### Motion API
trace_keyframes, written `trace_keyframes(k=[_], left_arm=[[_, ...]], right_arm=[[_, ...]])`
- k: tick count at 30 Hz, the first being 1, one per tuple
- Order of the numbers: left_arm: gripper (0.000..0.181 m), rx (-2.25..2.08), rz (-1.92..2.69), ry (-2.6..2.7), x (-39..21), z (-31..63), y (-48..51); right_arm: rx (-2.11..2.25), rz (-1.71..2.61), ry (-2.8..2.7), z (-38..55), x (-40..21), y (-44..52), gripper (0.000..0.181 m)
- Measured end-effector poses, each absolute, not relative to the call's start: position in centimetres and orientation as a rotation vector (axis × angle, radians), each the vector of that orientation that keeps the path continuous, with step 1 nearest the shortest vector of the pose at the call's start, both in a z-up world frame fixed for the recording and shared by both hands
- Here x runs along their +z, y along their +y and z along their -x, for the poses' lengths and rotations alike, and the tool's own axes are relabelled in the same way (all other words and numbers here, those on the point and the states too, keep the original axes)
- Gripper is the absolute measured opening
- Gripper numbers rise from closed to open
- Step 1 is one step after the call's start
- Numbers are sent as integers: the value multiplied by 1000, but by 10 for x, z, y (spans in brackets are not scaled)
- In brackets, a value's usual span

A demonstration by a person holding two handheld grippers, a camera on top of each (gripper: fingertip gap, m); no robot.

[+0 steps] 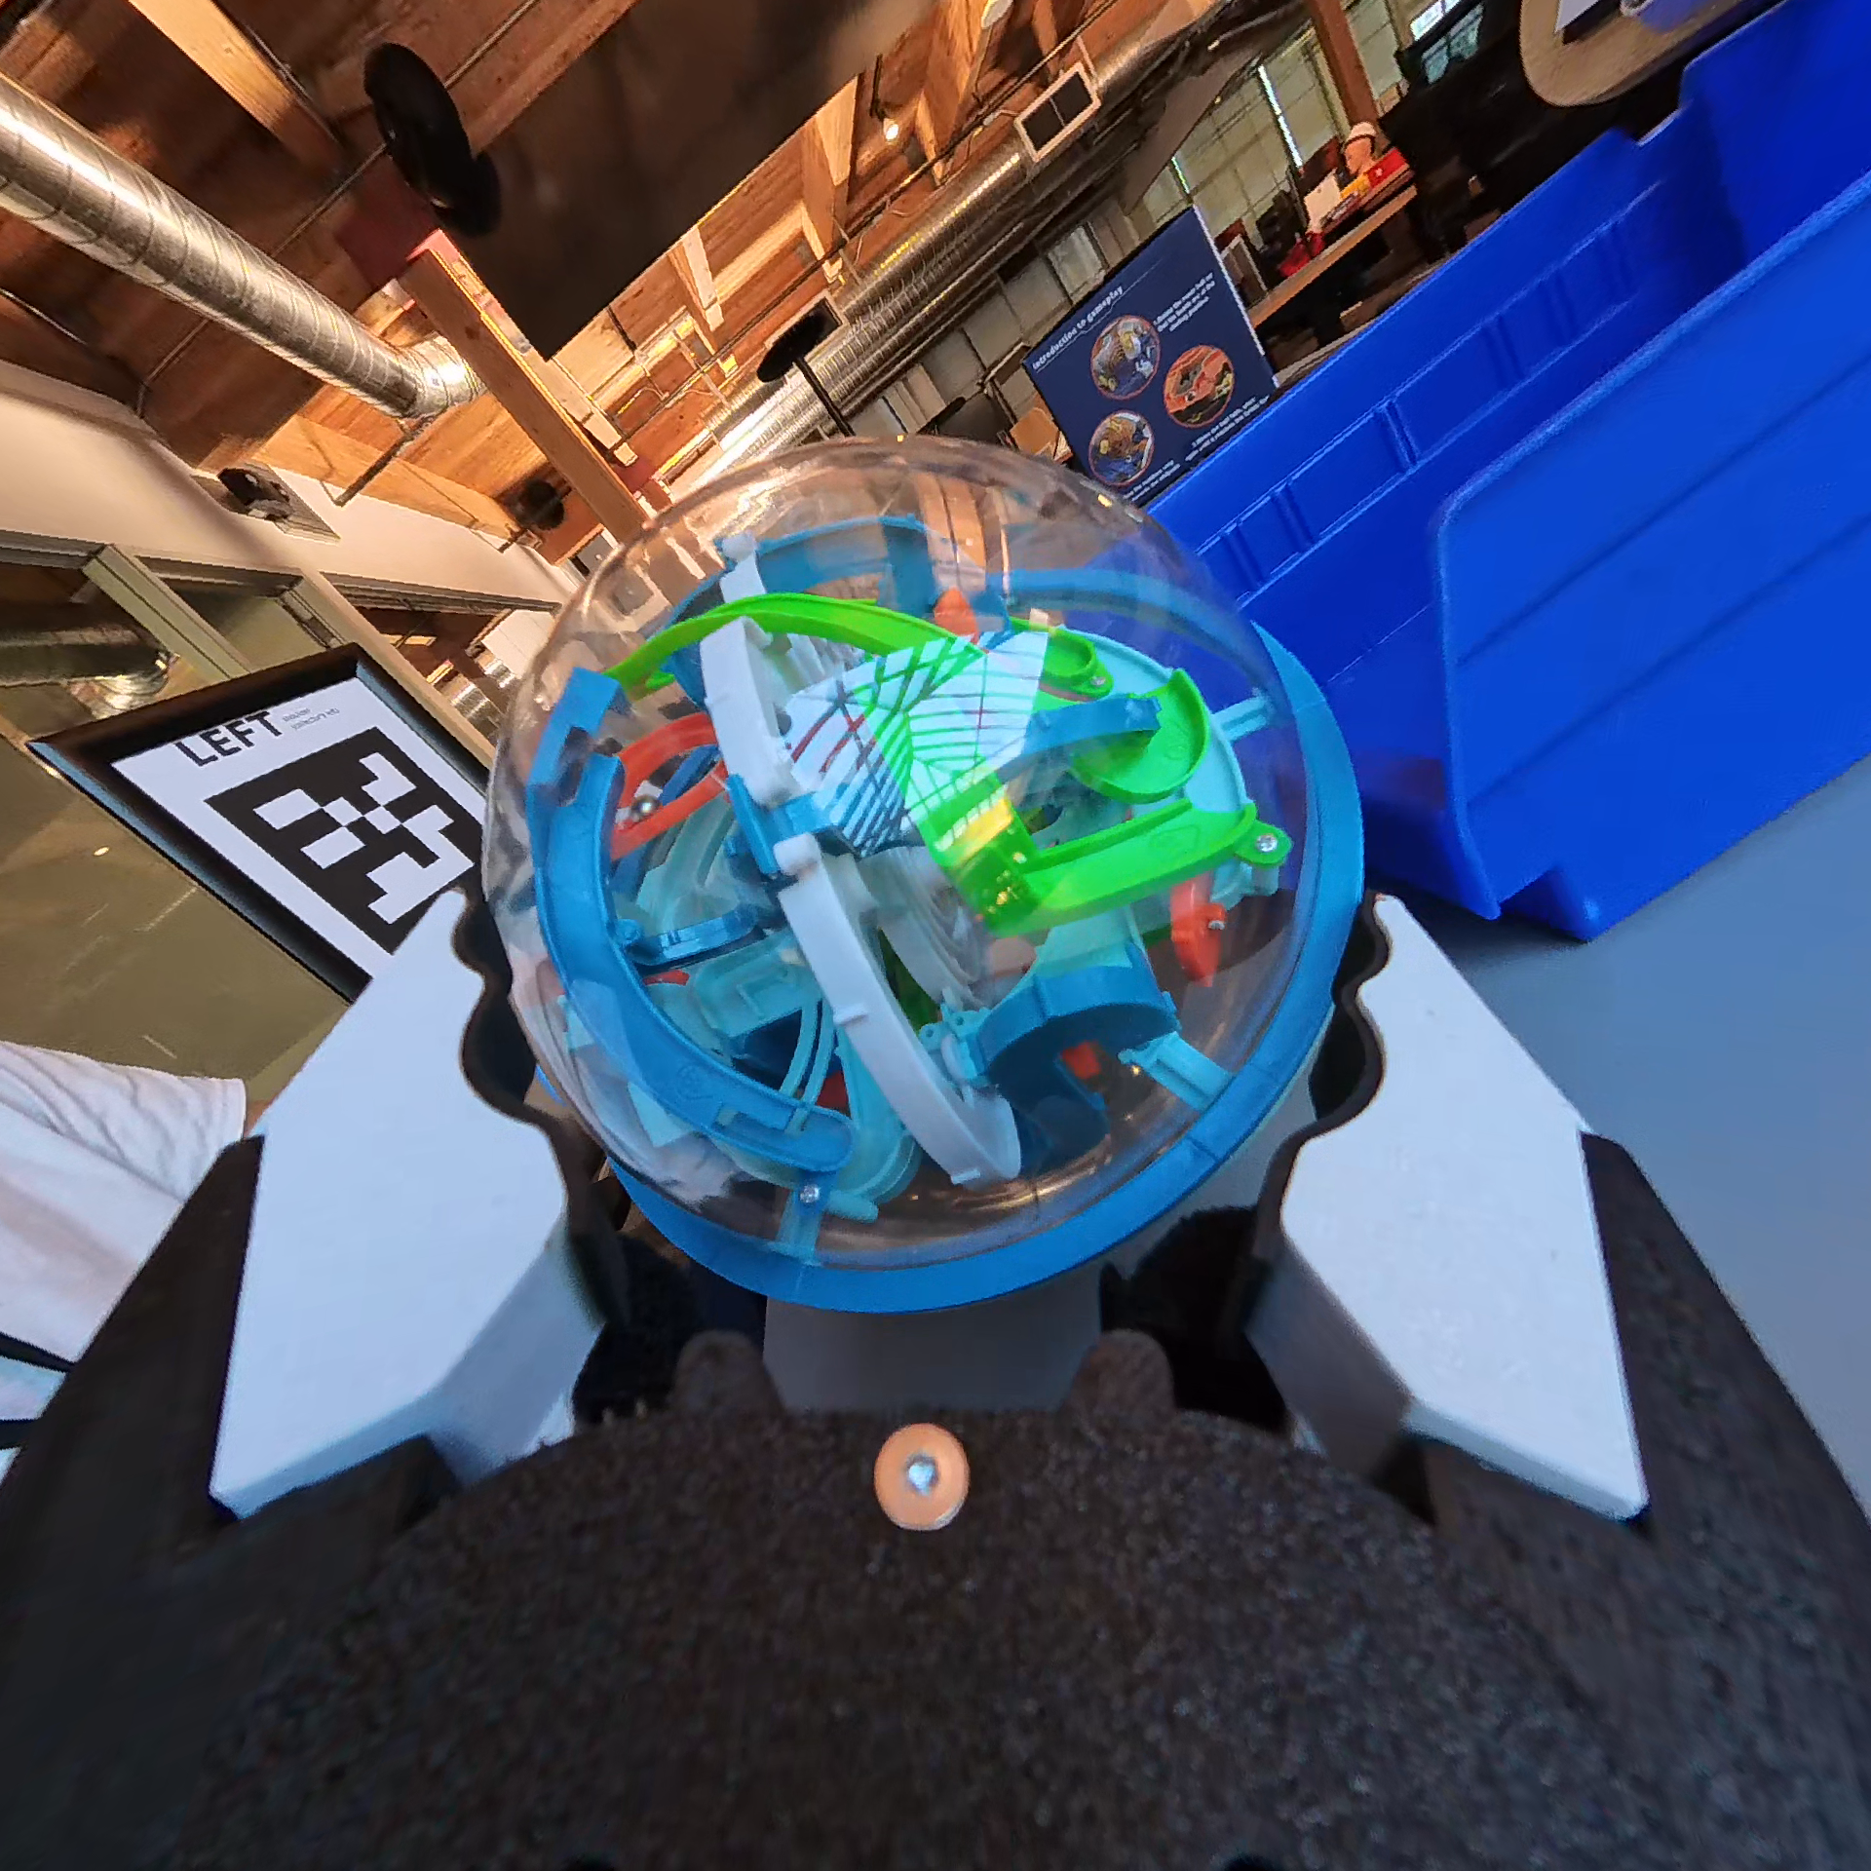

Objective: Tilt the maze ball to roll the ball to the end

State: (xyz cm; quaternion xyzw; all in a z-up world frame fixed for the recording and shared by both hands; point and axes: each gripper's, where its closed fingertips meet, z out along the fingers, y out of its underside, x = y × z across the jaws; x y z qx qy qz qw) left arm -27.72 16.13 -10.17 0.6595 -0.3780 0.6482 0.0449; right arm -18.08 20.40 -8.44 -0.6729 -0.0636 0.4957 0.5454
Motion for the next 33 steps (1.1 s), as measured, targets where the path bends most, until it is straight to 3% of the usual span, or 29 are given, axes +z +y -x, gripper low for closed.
trace_keyframes(k=[7, 12, 15, 17, 20, 25, 27, 33], left_arm=[[110, 1975, -1974, -1227, -103, 293, 168], [130, 1767, -2326, -1639, -100, 312, 219], [140, 1694, -2372, -1995, -75, 306, 236], [157, 1554, -2343, -2268, -65, 296, 242], [159, 1286, -2214, -2529, -66, 284, 242], [159, 1145, -2105, -2478, -87, 279, 243], [159, 1255, -2122, -2399, -89, 281, 244], [159, 1576, -2141, -2224, -106, 302, 240]], right_arm=[[1188, 1624, -144, 185, -85, 206, 155], [1175, 1659, -165, 192, -82, 214, 154], [1167, 1672, -197, 200, -76, 224, 154], [1169, 1676, -219, 207, -72, 231, 154], [1185, 1695, -245, 217, -68, 243, 154], [1210, 1712, -311, 235, -62, 258, 153], [1214, 1666, -336, 235, -54, 255, 144], [1081, 1668, -401, 210, -74, 228, 149]])
